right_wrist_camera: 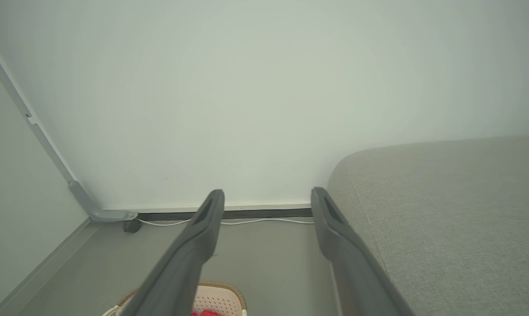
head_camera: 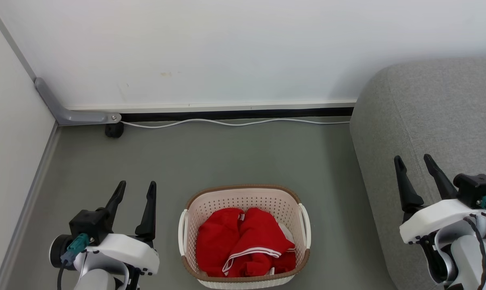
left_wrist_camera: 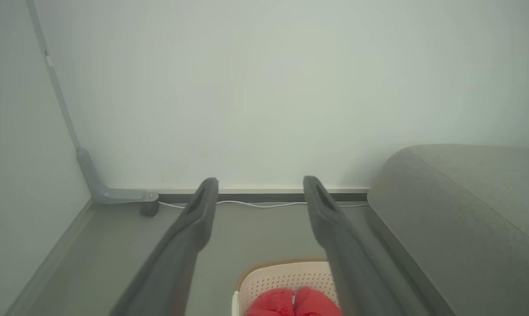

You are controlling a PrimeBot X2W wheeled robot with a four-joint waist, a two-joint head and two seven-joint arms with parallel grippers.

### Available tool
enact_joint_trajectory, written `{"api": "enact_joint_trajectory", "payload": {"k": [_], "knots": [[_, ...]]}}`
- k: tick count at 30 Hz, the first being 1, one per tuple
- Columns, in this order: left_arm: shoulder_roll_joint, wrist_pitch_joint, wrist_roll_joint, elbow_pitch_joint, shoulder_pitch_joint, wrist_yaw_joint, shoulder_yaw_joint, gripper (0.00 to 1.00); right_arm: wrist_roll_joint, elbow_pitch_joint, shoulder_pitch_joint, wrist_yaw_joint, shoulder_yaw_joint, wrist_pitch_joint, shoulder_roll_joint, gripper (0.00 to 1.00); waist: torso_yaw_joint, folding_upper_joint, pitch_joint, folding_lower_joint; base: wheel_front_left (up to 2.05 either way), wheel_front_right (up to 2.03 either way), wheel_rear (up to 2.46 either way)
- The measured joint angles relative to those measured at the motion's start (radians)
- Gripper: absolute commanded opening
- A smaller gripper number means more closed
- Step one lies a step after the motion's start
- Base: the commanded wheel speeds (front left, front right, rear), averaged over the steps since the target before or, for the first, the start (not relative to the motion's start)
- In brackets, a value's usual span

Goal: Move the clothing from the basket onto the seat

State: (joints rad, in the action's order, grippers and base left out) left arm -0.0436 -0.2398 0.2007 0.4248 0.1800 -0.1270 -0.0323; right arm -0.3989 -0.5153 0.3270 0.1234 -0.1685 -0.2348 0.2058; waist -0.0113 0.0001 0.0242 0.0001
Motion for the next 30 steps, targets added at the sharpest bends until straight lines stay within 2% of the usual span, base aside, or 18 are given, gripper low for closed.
{"api": "enact_joint_trajectory", "payload": {"k": [5, 19, 30], "knots": [[0.001, -0.009, -0.054, 0.012, 0.01, -0.003, 0.007, 1.0, 0.049, -0.015, 0.012, 0.0, 0.002, -0.012, 0.005, 1.0, -0.001, -0.0001, 0.003, 0.0, 0.0, 0.0, 0.0], [0.005, -0.012, -0.056, 0.025, 0.012, -0.003, 0.041, 1.0, 0.057, -0.017, 0.014, 0.0, 0.03, -0.012, 0.004, 1.0, -0.003, 0.0, 0.007, 0.0, 0.0, 0.0, 0.0], [0.005, -0.012, -0.049, 0.025, 0.015, -0.003, 0.022, 1.0, 0.057, 0.003, 0.018, 0.0, 0.034, -0.012, 0.002, 1.0, -0.003, 0.0, 0.038, 0.0, 0.0, 0.0, 0.0]]}}
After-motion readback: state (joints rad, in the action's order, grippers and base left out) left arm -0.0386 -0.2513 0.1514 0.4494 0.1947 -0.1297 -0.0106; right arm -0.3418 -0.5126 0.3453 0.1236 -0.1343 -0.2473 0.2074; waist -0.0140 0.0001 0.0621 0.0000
